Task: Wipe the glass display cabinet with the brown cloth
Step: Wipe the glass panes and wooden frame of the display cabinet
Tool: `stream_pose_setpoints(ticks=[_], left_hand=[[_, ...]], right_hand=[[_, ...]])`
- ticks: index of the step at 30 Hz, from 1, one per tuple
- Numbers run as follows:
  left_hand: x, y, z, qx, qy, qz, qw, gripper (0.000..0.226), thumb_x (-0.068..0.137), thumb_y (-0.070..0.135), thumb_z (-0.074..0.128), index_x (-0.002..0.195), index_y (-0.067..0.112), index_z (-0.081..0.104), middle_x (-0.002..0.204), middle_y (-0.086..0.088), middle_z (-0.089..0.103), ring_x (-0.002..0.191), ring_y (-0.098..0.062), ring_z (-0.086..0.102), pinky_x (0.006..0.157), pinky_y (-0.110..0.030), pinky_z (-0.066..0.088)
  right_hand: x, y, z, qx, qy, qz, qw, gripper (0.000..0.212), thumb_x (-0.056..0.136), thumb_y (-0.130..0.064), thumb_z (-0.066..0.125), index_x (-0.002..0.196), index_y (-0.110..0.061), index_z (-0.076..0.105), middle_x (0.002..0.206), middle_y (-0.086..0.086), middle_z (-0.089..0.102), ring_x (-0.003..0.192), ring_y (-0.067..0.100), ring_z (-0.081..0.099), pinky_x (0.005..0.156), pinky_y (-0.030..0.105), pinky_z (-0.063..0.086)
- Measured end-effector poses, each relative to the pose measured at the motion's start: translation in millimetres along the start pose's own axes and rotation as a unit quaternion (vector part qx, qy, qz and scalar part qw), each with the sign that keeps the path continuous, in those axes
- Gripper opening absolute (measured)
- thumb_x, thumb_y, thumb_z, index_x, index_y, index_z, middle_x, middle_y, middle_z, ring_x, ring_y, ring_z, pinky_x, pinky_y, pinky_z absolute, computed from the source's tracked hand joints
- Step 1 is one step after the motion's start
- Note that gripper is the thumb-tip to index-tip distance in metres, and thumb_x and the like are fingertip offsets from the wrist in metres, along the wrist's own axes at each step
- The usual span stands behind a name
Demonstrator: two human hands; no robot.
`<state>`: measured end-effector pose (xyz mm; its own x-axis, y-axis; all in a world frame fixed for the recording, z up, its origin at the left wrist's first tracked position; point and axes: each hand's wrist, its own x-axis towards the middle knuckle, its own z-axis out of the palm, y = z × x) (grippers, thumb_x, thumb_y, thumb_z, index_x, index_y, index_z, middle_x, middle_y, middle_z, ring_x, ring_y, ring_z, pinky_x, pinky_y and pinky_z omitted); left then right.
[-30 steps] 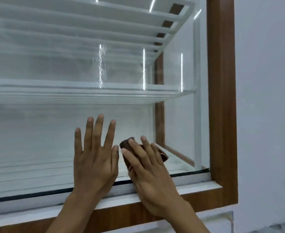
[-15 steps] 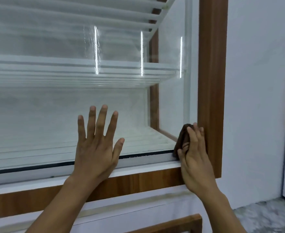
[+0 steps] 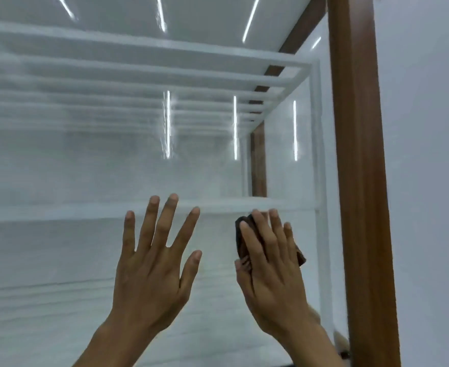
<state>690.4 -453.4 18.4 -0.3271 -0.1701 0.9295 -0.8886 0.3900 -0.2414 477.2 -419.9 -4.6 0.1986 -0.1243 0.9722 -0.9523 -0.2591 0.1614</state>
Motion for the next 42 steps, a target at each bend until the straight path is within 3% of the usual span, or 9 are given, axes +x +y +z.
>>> stream_pose_setpoints(ticks=[4, 8, 11, 16, 21, 28, 34, 39, 42], left_hand=[[115, -64, -38, 0.019, 0.012, -0.043, 0.999, 0.066, 0.1, 0.049, 0.028, 0.159, 0.023, 0.019, 0.169, -0.011, 0.009, 0.157, -0.031, 0.005, 0.125, -0.058, 0.005], [215, -113, -78, 0.02, 0.006, -0.071, 0.997, 0.066, 0.1, 0.048, 0.029, 0.159, 0.021, 0.019, 0.169, -0.012, 0.008, 0.157, -0.032, 0.005, 0.124, -0.059, 0.006], [271, -135, -99, 0.009, 0.007, -0.064, 0.998, 0.066, 0.099, 0.05, 0.031, 0.159, 0.021, 0.023, 0.168, -0.012, 0.012, 0.156, -0.033, 0.008, 0.124, -0.06, 0.009], [324, -168, -127, 0.002, -0.002, -0.05, 0.999, 0.061, 0.101, 0.049, 0.034, 0.157, 0.026, 0.027, 0.167, -0.011, 0.018, 0.156, -0.031, 0.011, 0.125, -0.053, 0.013], [300, -210, -148, 0.009, -0.042, -0.034, 0.999, 0.058, 0.102, 0.047, 0.029, 0.157, 0.027, 0.028, 0.167, -0.009, 0.019, 0.156, -0.028, 0.011, 0.126, -0.052, 0.01], [260, -284, -155, -0.028, 0.02, -0.053, 0.998, 0.06, 0.104, 0.044, 0.024, 0.156, 0.015, 0.029, 0.165, -0.015, 0.018, 0.156, -0.03, 0.01, 0.128, -0.048, 0.004], [245, -291, -150, -0.088, 0.038, -0.036, 0.995, 0.061, 0.105, 0.044, 0.021, 0.156, 0.012, 0.028, 0.165, -0.015, 0.017, 0.156, -0.032, 0.011, 0.127, -0.048, 0.008], [239, -294, -150, -0.117, 0.05, -0.039, 0.991, 0.066, 0.105, 0.043, 0.017, 0.156, 0.001, 0.02, 0.164, -0.017, 0.017, 0.156, -0.031, 0.011, 0.127, -0.047, 0.008], [233, -291, -151, -0.102, 0.033, -0.047, 0.993, 0.068, 0.105, 0.045, 0.012, 0.156, -0.001, 0.019, 0.165, -0.019, 0.015, 0.155, -0.033, 0.01, 0.127, -0.047, 0.004]], right_hand=[[166, 40, -23, -0.001, 0.095, 0.176, 0.98, 0.062, 0.101, -0.034, 0.042, 0.156, -0.02, 0.017, 0.166, 0.002, 0.021, 0.157, 0.025, -0.002, 0.122, 0.062, -0.005], [310, 47, -43, -0.051, 0.095, 0.199, 0.974, 0.061, 0.097, -0.031, 0.046, 0.152, -0.019, 0.023, 0.16, 0.0, 0.024, 0.152, 0.028, 0.013, 0.117, 0.058, 0.012], [378, 20, -41, -0.045, 0.104, 0.169, 0.979, 0.061, 0.095, -0.027, 0.047, 0.152, -0.015, 0.027, 0.152, 0.005, 0.03, 0.133, 0.033, 0.035, 0.106, 0.05, 0.026], [414, 9, -40, -0.063, 0.055, 0.016, 0.996, 0.056, 0.099, -0.025, 0.047, 0.153, -0.017, 0.031, 0.153, 0.003, 0.034, 0.134, 0.031, 0.034, 0.106, 0.047, 0.03], [420, -26, -29, -0.06, 0.153, 0.325, 0.931, 0.056, 0.098, -0.018, 0.051, 0.15, -0.02, 0.03, 0.154, 0.011, 0.034, 0.132, 0.037, 0.036, 0.104, 0.059, 0.032], [440, -178, 24, 0.02, -0.037, -0.03, 0.999, 0.056, 0.102, -0.024, 0.047, 0.156, -0.02, 0.032, 0.163, 0.005, 0.029, 0.154, 0.03, 0.019, 0.125, 0.049, 0.014], [440, -149, 18, 0.015, 0.157, 0.347, 0.925, 0.058, 0.097, -0.012, 0.046, 0.151, -0.013, 0.027, 0.16, 0.015, 0.028, 0.153, 0.041, 0.013, 0.119, 0.063, 0.019], [441, -231, 46, 0.034, -0.038, -0.033, 0.998, 0.054, 0.104, -0.027, 0.034, 0.156, -0.014, 0.03, 0.165, 0.005, 0.025, 0.156, 0.028, 0.01, 0.124, 0.057, 0.009], [400, -174, 31, 0.015, 0.036, 0.107, 0.993, 0.054, 0.1, -0.014, 0.036, 0.154, -0.013, 0.031, 0.162, 0.01, 0.031, 0.154, 0.034, 0.017, 0.122, 0.06, 0.016]])
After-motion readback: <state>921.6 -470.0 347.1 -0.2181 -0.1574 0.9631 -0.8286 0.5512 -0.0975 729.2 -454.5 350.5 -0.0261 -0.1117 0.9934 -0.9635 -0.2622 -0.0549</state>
